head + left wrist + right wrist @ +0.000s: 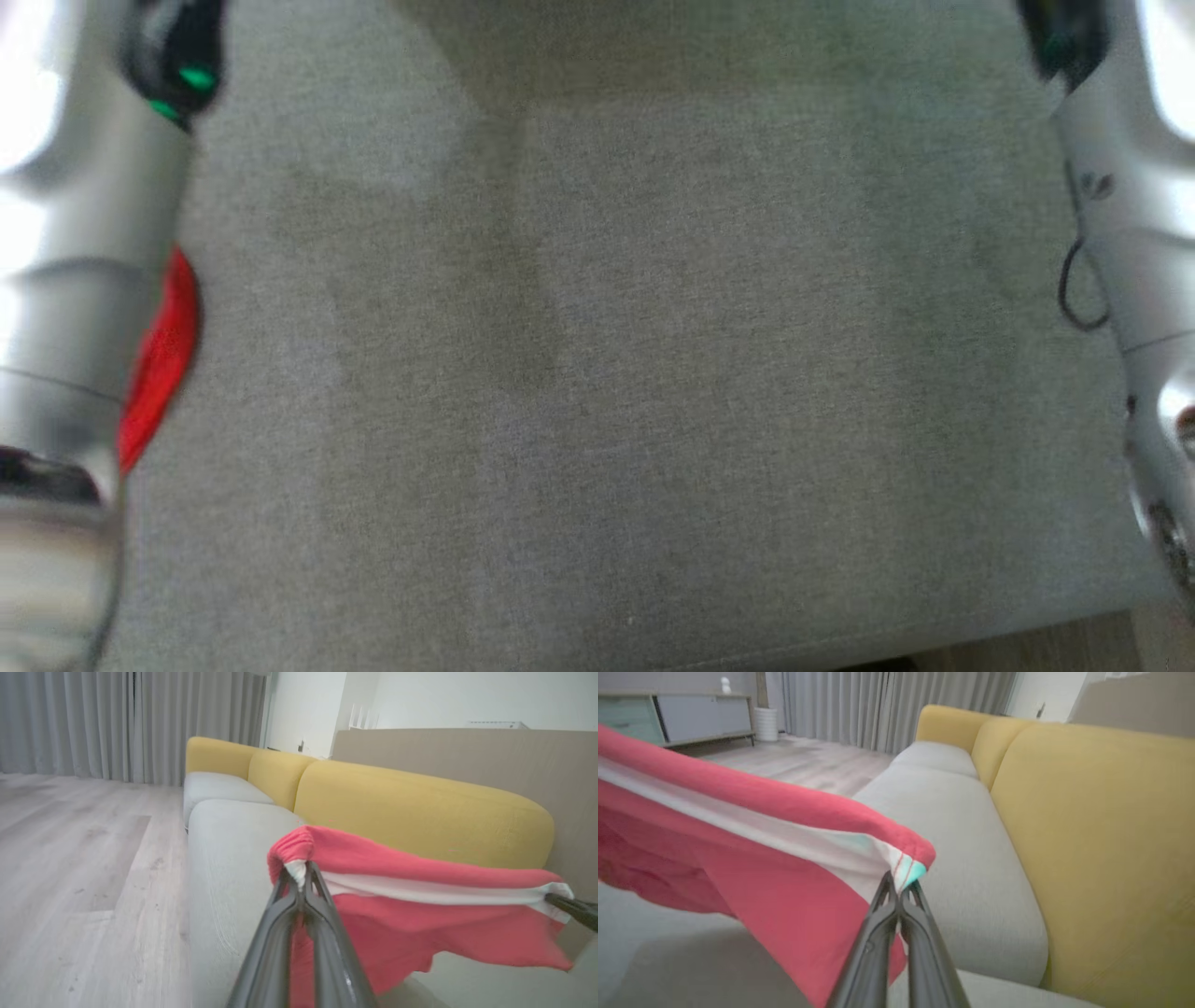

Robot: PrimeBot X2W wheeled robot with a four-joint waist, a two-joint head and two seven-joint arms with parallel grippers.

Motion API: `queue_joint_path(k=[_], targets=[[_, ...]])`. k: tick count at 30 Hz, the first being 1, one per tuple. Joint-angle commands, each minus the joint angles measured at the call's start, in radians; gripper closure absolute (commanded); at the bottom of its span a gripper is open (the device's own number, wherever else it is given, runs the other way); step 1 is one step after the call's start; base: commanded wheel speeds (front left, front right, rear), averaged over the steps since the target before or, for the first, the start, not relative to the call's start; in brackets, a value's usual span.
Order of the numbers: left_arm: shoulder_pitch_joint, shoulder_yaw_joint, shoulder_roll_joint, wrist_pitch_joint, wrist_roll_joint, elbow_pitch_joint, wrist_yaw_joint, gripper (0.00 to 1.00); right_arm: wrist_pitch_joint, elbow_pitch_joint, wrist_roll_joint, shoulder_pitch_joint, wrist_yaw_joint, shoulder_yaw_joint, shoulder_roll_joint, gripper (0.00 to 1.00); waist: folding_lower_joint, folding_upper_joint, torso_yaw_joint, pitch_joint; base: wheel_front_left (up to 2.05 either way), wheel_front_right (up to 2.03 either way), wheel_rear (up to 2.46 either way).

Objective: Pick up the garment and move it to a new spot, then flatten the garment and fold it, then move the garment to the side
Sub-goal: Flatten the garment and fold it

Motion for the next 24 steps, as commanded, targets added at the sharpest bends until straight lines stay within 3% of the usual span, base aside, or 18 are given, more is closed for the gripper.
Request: queue_joint_path(k=[1,6,12,19,24], targets=[[-0.019,0.017,0.027,-0.019,-0.003,-0.006,-0.003,1.0,-0.012,-0.002,-0.007,0.007,-0.001,0.01,0.017,1.0,-0.0005,0.0001,0.005,0.012,0.0,0.0,0.0],[0.072,-0.088,-0.018,-0.068,-0.039,0.036,-0.006,1.0,0.003,0.145,0.013,0.072,-0.001,0.073,-0.005,1.0,-0.0005,0.0001,0.033,0.004,0.0,0.0,0.0],[0.242,-0.239,-0.001,-0.086,-0.112,0.004,-0.006,1.0,0.076,0.213,0.111,0.18,-0.001,0.199,-0.061,1.0,-0.0005,0.0001,0.062,-0.052,0.0,0.0,0.0],[0.392,-0.387,0.031,-0.112,-0.122,-0.035,-0.006,1.0,0.176,0.126,0.289,0.304,-0.001,0.359,-0.171,1.0,-0.0005,0.0001,0.086,-0.13,0.0,0.0,0.0],[0.459,-0.421,0.034,-0.128,-0.144,-0.038,-0.006,1.0,0.24,0.01,0.417,0.388,-0.001,0.457,-0.262,1.0,-0.0005,0.0001,0.088,-0.186,0.0,0.0,0.0]])
